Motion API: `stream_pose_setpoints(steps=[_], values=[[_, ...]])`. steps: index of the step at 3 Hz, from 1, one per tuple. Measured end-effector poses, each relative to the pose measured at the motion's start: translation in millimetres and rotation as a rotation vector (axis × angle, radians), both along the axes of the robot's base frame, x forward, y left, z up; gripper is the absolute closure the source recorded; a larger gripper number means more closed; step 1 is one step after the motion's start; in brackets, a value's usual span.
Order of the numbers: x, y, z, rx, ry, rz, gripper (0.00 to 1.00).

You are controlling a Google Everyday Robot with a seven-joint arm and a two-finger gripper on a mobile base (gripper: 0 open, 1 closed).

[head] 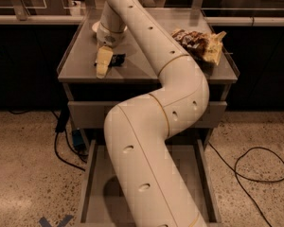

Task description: Place rxbar blueberry into middle drawer

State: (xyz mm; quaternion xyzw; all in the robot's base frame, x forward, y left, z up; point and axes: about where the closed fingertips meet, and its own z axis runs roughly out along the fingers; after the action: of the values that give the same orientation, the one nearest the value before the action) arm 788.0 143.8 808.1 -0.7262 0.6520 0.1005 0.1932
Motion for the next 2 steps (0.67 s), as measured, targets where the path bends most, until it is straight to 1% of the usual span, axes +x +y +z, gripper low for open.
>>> stream_pose_setpoints(steps=[1, 2], values=[[0.0, 0.0, 0.0, 0.0, 0.0, 0.0, 0.69], [0.0, 0.0, 0.5, 0.0, 0.0, 0.0, 0.94]])
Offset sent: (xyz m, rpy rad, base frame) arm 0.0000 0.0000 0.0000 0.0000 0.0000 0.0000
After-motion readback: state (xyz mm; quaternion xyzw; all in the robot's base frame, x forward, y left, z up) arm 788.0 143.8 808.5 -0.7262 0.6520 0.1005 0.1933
